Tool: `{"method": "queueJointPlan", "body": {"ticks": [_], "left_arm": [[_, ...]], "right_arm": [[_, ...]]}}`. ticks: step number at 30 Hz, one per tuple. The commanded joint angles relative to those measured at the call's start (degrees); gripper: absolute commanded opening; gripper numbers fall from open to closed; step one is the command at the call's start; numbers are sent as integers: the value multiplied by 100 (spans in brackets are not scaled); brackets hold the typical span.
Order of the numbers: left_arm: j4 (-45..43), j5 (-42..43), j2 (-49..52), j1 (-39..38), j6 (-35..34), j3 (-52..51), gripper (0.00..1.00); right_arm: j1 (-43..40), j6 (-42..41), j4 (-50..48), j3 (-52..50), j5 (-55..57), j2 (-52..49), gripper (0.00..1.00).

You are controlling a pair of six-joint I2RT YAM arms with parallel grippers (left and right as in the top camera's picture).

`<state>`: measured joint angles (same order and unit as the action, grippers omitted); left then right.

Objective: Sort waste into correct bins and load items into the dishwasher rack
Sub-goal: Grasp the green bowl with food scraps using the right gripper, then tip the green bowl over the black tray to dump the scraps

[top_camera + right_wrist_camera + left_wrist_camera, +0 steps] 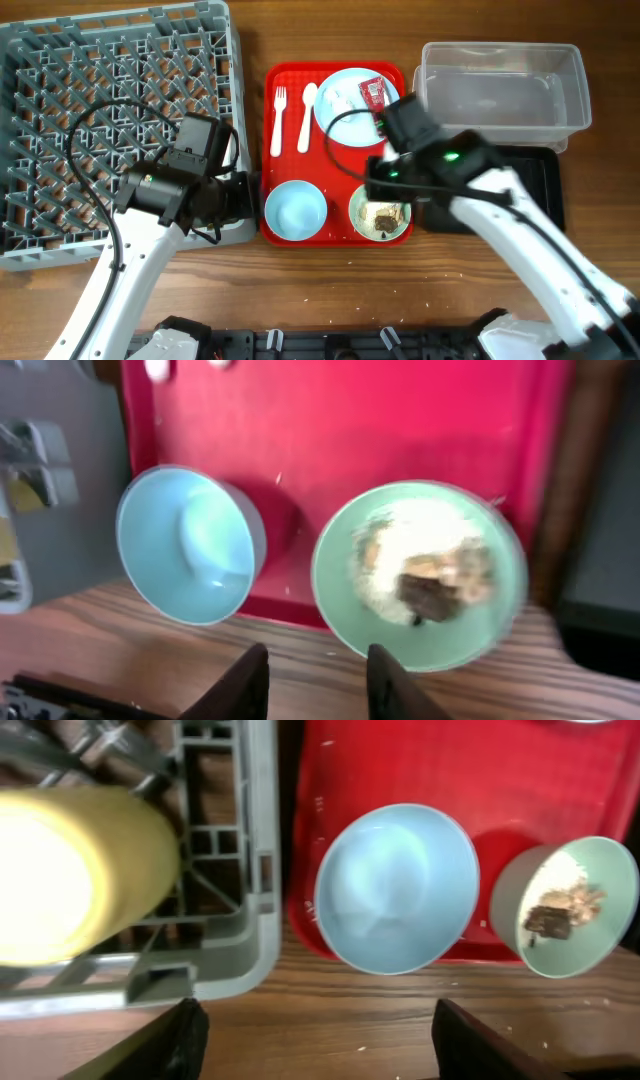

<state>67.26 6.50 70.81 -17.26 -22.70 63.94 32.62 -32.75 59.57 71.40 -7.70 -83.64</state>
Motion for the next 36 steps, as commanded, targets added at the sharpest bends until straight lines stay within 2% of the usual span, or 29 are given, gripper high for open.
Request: {"method": "queueJointPlan", "body": {"ticks": [1,3,5,6,8,11,13,16,18,19,21,24,27,29,32,36], "left_arm": [[61,-315,-221,138,-911,63,72],[61,-267,-555,354,-1104,63,73],[-44,155,-1469,911,-1099,76,92],[-44,181,-2114,1207,-1093,92,100],[-44,179,-2844,1408,-1075,92,100],[-44,133,-3305,1423,-1073,92,100],[-35,138,-3285,1423,-1073,92,100],[129,138,-2994,1423,-1027,92,100],[466,136,-2562,1423,-903,92,100],[551,136,-2347,1423,-901,92,100],[671,136,-1716,1423,-903,92,100],[678,136,-1322,1423,-903,92,100],[678,136,-802,1423,-905,92,100],[675,136,-549,1423,-905,92,100],[675,136,-339,1423,-905,92,100],[673,136,-256,1423,-907,92,100]], "right_arm": [[520,-437,-393,-404,-20,-756,33],[645,-520,-584,-404,195,-1193,34],[643,-522,-804,-404,192,-1810,30],[643,-546,-938,-404,186,-2133,12],[643,-699,-984,-404,186,-2363,5],[643,-708,-990,-402,197,-2352,6],[643,-708,-1025,-444,258,-2365,14],[643,-719,-1211,-651,251,-2376,17],[640,-772,-1300,-728,256,-2374,11],[636,-774,-1314,-699,223,-2371,4],[533,-675,-1071,-564,151,-2009,4],[144,-479,-907,-562,-168,-1139,4],[-1010,299,-697,-562,-1322,90,4],[-1921,1051,-367,-564,-1838,479,4],[-2809,2175,-304,-765,-2806,435,4],[-4450,4240,-492,-1497,-5654,79,4]]}}
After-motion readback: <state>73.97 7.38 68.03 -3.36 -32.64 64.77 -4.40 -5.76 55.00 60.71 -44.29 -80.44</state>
